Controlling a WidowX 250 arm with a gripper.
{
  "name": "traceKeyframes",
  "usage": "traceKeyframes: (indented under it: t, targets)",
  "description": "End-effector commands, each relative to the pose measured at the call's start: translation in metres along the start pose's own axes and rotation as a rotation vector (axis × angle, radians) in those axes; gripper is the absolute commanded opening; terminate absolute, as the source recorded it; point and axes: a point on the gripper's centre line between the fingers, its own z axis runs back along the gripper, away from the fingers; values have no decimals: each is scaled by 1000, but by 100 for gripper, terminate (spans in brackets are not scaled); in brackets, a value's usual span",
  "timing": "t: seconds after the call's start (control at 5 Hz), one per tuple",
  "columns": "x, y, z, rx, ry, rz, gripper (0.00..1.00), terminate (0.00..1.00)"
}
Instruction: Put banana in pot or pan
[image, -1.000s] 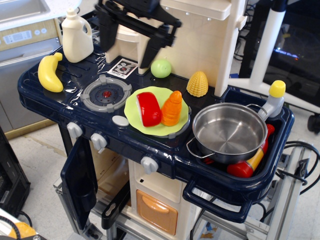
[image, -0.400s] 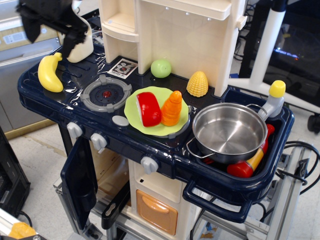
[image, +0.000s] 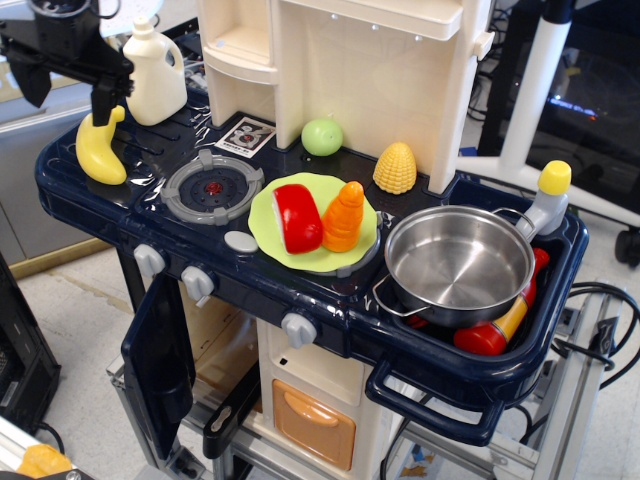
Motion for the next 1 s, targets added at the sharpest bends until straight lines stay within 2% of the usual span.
traceKeyframes:
  t: [0.0, 0.2, 0.4, 0.6, 0.8]
  targets:
    - [9, 8, -10, -154, -54, -9, 100, 0]
    - [8, -3, -22, -198, -67, 11, 100, 0]
    - [2, -6, -30, -231, -47, 43, 100, 0]
    - [2, -9, -26, -263, -30, 66, 0, 0]
    - [5, -9, 0, -221, 5, 51, 0, 0]
